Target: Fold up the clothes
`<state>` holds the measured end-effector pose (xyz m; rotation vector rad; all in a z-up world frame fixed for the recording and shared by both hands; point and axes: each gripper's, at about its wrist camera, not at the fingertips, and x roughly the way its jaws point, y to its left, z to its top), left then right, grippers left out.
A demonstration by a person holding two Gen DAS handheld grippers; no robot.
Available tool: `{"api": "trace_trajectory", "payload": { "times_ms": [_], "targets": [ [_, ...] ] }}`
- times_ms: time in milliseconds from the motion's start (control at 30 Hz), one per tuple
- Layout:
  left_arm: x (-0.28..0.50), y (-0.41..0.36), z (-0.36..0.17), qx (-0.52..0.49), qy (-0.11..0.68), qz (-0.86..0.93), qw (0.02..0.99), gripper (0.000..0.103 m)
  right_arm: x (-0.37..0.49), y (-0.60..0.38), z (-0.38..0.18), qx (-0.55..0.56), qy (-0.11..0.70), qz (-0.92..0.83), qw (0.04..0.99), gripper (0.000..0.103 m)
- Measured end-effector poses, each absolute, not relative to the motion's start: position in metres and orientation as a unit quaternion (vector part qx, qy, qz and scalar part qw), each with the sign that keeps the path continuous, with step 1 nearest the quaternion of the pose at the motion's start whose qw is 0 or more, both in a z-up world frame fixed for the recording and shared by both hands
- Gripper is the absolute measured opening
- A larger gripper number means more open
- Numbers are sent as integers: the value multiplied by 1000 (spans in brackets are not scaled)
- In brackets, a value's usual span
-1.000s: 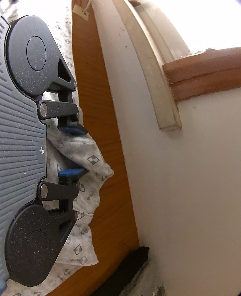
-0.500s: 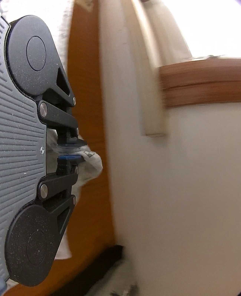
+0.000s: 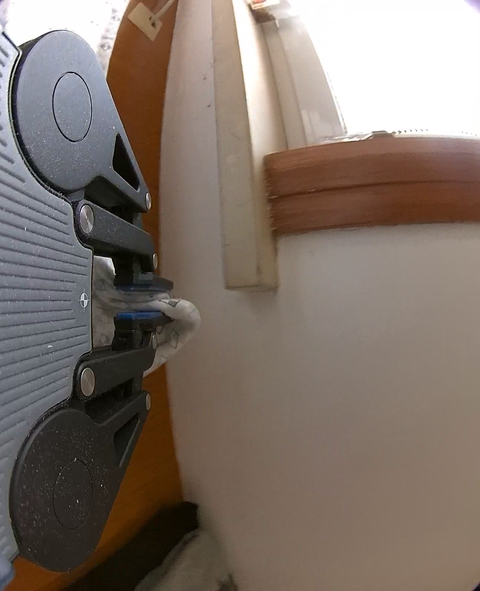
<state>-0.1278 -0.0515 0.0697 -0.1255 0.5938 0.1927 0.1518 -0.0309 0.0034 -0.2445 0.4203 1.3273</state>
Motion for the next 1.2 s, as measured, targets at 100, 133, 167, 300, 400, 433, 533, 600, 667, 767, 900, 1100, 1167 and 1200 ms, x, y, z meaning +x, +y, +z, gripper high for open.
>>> {"api": "trace_trajectory", "payload": {
  "times_ms": [100,133,167,300,400,433,533,600,667,767,900,1100,1167,1200],
  "targets": [
    [-112,-33,62,-44,292,129,947,61,152,-18,-3,-137,208,606,756,17],
    [-106,-26,56,-44,299,137,943,63,154,-16,-5,-146,220,599,756,23],
    [-100,-20,49,-43,306,145,940,63,156,-17,-6,-152,228,588,761,40],
    [-90,-3,23,-42,330,157,930,66,182,-47,3,-107,231,569,782,56],
    [-95,6,17,-67,319,149,934,68,203,-73,5,-103,250,551,790,55],
    [-96,8,17,-74,317,149,934,69,202,-81,3,-112,253,546,791,55],
    [-96,5,15,-73,313,149,935,71,193,-99,-4,-146,261,535,790,55],
    [-95,4,14,-69,313,152,935,71,211,-97,-8,-157,270,531,788,55],
    [-94,2,14,-65,314,154,935,74,209,-99,-13,-157,278,534,783,55],
    [-94,2,13,-66,312,156,935,76,206,-87,-17,-161,288,525,785,55],
    [-94,1,13,-68,312,155,935,77,213,-83,-16,-150,308,496,798,59],
    [-93,2,13,-67,313,155,935,79,221,-88,-14,-110,307,525,786,7],
    [-93,2,12,-66,314,156,934,79,219,-89,-12,-122,291,518,795,8],
    [-92,1,12,-64,314,157,934,79,218,-89,-11,-125,285,512,801,8]
  ]
}}
